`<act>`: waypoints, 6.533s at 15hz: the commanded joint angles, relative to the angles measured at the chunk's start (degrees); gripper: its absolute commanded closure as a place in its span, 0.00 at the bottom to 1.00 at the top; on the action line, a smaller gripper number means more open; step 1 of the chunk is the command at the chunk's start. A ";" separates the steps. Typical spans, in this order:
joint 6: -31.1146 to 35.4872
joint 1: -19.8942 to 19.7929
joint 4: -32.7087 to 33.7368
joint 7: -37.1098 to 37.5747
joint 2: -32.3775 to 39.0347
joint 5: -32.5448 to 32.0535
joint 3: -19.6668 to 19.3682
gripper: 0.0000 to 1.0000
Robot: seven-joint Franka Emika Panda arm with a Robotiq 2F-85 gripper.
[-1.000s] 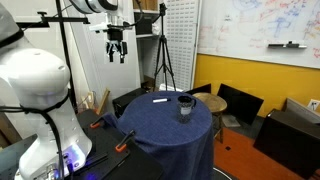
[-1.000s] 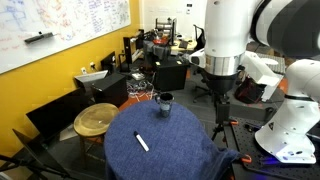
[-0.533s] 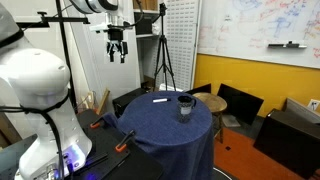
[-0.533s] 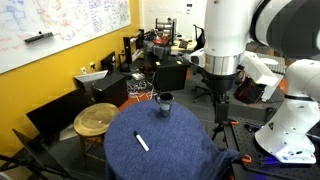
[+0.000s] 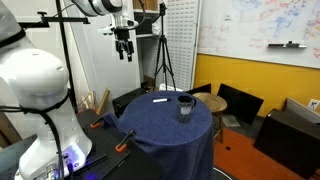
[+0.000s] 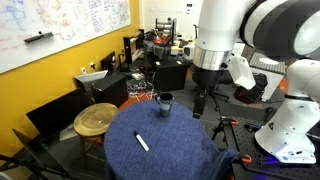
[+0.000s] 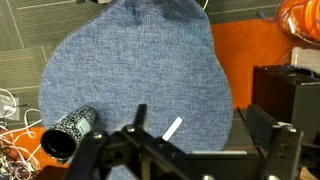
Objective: Put the marker in the mug
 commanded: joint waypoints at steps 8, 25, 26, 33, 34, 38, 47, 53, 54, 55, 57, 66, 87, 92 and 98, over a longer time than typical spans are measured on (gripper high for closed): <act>14.77 -5.54 1.85 20.66 11.22 -15.95 -0.80 0.00; 31.28 -1.91 12.12 34.06 31.96 -27.32 -12.35 0.00; 31.61 -1.50 12.78 33.39 32.94 -26.27 -12.59 0.00; 30.56 0.06 10.78 33.55 31.27 -26.74 -14.33 0.00; 30.56 0.06 10.78 33.55 31.26 -26.74 -14.33 0.00; 31.93 0.48 13.20 33.87 34.69 -25.44 -14.78 0.00; 35.03 3.50 23.76 34.12 47.32 -12.84 -15.73 0.00; 32.80 5.31 31.07 33.29 54.77 -7.37 -17.27 0.00; 32.18 5.58 32.23 33.26 55.99 -6.83 -17.53 0.00; 31.50 5.72 33.23 33.11 56.99 -6.41 -17.65 0.00; 30.11 5.63 35.08 32.71 59.00 -5.31 -17.55 0.00; 24.59 5.11 41.83 31.24 65.67 -2.85 -17.20 0.00; 19.42 4.70 51.56 31.52 73.72 -2.47 -17.26 0.11; 18.01 4.60 53.17 31.62 75.01 -2.22 -17.26 0.22; 17.55 4.56 54.63 31.69 75.90 -2.03 -17.29 0.73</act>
